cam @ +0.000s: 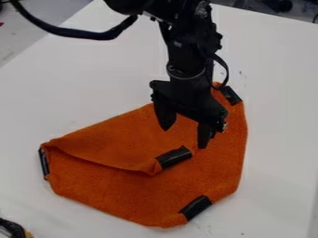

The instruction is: Fold the cloth from bottom right to top left

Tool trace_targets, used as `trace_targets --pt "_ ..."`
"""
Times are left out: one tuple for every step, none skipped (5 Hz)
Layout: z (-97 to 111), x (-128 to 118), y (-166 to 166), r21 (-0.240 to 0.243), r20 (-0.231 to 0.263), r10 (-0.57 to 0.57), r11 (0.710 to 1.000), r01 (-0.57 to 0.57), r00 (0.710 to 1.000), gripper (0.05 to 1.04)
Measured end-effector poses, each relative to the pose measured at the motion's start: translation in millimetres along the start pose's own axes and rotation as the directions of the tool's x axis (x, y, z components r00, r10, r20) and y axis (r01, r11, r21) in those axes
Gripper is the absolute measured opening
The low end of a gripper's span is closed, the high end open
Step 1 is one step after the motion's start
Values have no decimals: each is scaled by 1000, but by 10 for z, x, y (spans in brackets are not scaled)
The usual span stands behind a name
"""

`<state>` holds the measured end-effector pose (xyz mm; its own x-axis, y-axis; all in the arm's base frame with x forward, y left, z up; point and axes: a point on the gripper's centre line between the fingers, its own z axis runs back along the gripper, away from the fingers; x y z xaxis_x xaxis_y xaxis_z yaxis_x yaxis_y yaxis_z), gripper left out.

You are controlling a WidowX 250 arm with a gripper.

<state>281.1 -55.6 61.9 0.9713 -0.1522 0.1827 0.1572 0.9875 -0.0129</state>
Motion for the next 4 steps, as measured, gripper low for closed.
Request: trace_targets --pt "-55 -42 -3 1 -23 8 1000 -8 1000 1000" --pt "-121 -204 -170 13 -61 36 999 -35 997 1000" --pt "-127 -340 -301 14 -41 77 997 -77 996 1000" --pt "-126 -471 -483 -12 -60 108 994 -109 992 1000"
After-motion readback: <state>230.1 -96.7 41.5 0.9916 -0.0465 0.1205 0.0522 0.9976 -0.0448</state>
